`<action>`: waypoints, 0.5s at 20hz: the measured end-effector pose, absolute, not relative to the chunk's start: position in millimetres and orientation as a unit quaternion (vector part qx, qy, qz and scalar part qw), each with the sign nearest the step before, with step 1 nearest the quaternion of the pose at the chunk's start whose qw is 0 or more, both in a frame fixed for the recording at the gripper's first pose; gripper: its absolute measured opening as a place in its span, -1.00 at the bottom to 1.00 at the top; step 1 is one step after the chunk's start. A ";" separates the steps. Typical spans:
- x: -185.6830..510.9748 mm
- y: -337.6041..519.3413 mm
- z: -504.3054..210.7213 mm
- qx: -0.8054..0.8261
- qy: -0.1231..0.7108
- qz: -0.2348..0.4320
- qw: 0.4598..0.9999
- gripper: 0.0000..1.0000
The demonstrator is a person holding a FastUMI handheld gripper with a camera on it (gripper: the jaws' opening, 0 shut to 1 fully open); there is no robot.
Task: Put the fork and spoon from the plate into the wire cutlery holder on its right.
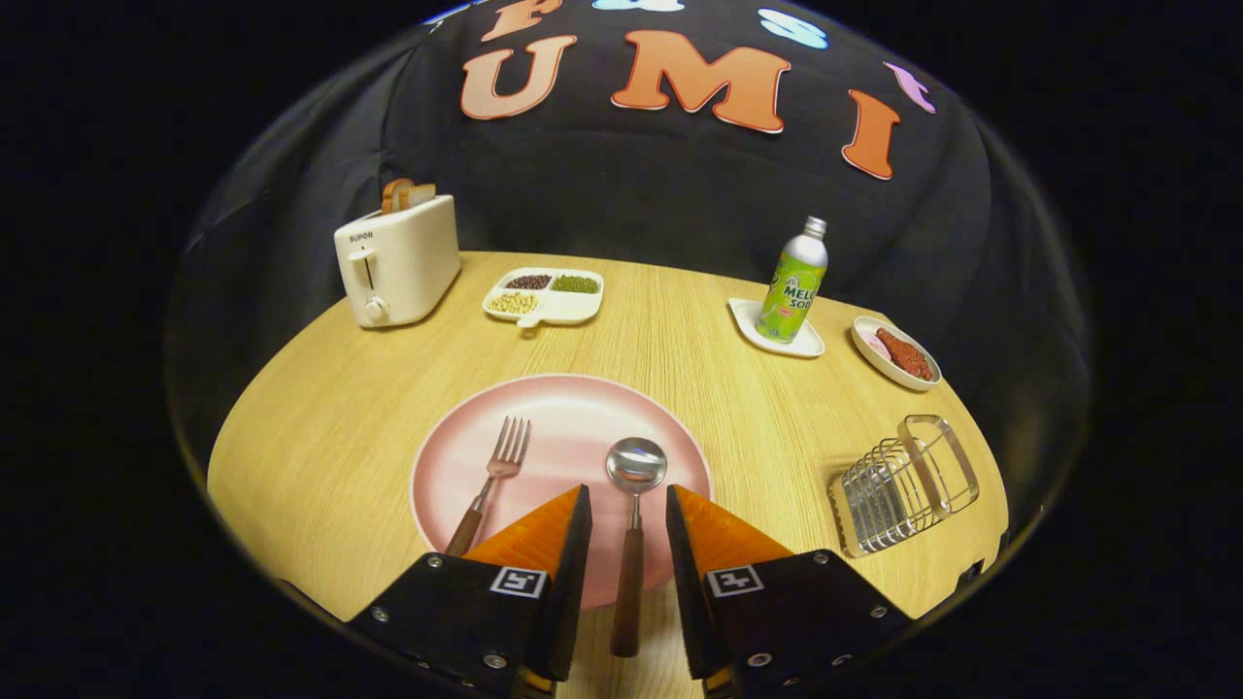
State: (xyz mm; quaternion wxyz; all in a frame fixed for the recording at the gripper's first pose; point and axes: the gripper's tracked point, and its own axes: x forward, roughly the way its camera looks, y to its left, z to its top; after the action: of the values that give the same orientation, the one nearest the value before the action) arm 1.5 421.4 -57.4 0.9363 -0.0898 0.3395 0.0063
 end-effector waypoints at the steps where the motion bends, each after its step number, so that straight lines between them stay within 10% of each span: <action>1: 2.0 421.5 -64.1 -0.088 0.350 0.006 0.933 -0.15; 10: 2.9 409.3 -85.1 -0.072 0.397 -0.020 0.915 -0.92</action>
State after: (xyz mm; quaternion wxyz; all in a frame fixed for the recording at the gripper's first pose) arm 2.9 409.3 -85.1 0.9146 -0.0724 0.3974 -0.0197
